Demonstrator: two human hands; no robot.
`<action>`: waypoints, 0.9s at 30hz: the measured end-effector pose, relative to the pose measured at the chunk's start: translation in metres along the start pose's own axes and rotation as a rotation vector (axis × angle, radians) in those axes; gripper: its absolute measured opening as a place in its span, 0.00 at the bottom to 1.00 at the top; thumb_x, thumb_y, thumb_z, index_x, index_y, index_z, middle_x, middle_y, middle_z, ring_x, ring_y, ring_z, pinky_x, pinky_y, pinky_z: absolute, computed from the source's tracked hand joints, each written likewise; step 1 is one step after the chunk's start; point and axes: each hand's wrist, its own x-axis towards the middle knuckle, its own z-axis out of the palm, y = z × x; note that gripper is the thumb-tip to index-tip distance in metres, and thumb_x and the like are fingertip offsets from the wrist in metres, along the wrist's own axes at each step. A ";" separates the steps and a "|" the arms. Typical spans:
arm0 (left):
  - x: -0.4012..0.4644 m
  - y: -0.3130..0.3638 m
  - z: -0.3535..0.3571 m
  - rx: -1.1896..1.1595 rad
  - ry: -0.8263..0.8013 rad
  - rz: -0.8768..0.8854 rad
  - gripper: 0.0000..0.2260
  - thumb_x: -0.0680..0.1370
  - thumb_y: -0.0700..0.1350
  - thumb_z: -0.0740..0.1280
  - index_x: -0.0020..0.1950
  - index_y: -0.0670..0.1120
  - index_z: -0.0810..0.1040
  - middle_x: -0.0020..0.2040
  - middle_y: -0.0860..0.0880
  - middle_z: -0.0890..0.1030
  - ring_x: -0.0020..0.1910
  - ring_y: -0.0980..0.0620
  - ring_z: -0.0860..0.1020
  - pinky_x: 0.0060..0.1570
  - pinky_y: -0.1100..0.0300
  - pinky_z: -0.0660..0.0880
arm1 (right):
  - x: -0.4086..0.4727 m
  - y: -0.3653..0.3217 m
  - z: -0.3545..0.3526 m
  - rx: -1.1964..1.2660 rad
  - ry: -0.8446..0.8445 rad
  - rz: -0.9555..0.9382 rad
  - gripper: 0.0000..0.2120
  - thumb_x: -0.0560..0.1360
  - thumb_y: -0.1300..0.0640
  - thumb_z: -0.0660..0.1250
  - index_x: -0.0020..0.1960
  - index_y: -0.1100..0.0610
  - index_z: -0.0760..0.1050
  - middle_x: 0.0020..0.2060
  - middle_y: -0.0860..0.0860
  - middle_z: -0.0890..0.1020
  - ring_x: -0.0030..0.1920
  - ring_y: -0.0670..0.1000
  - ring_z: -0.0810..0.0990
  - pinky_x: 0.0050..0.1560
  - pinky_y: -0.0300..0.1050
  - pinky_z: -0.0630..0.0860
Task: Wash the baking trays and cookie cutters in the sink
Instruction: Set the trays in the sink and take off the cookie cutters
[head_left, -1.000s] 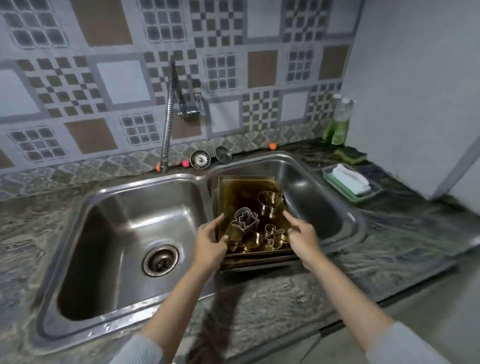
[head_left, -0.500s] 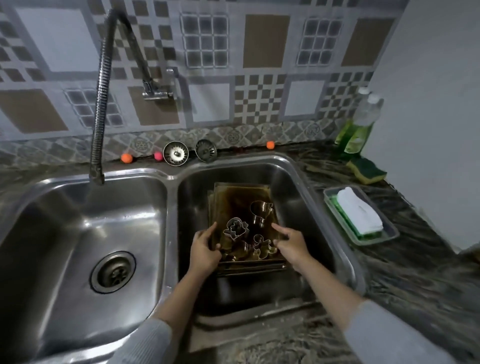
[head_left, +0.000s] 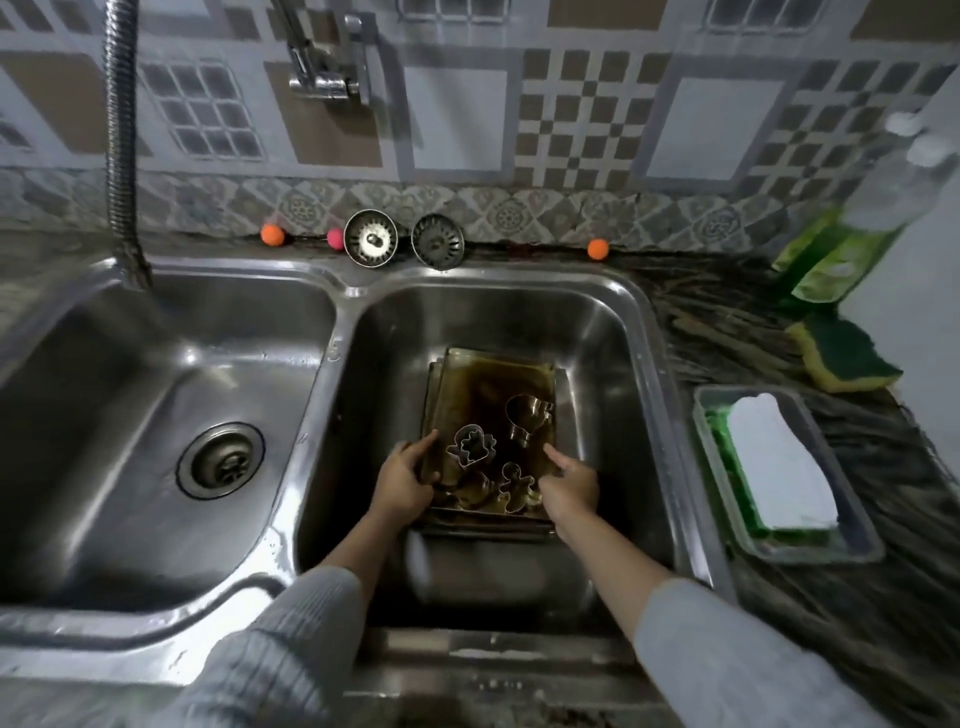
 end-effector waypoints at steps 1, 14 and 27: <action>0.000 -0.002 0.001 0.030 -0.009 0.007 0.29 0.71 0.30 0.68 0.71 0.46 0.70 0.59 0.46 0.72 0.60 0.48 0.75 0.55 0.72 0.66 | 0.000 0.002 0.001 -0.005 0.021 0.007 0.29 0.72 0.76 0.59 0.68 0.53 0.72 0.64 0.55 0.76 0.26 0.43 0.70 0.20 0.30 0.67; -0.004 0.011 -0.007 0.173 -0.047 0.111 0.29 0.72 0.51 0.72 0.71 0.49 0.70 0.70 0.44 0.66 0.70 0.46 0.64 0.68 0.58 0.62 | -0.004 -0.013 -0.015 -0.395 -0.025 -0.374 0.20 0.71 0.64 0.71 0.60 0.52 0.74 0.60 0.50 0.75 0.50 0.46 0.76 0.40 0.33 0.73; 0.003 0.026 0.010 0.553 -0.212 0.246 0.19 0.72 0.50 0.72 0.62 0.51 0.78 0.71 0.53 0.65 0.66 0.47 0.63 0.59 0.53 0.71 | 0.013 -0.013 -0.016 -0.995 -0.361 -0.626 0.30 0.67 0.54 0.76 0.67 0.46 0.70 0.62 0.46 0.72 0.56 0.49 0.75 0.54 0.45 0.74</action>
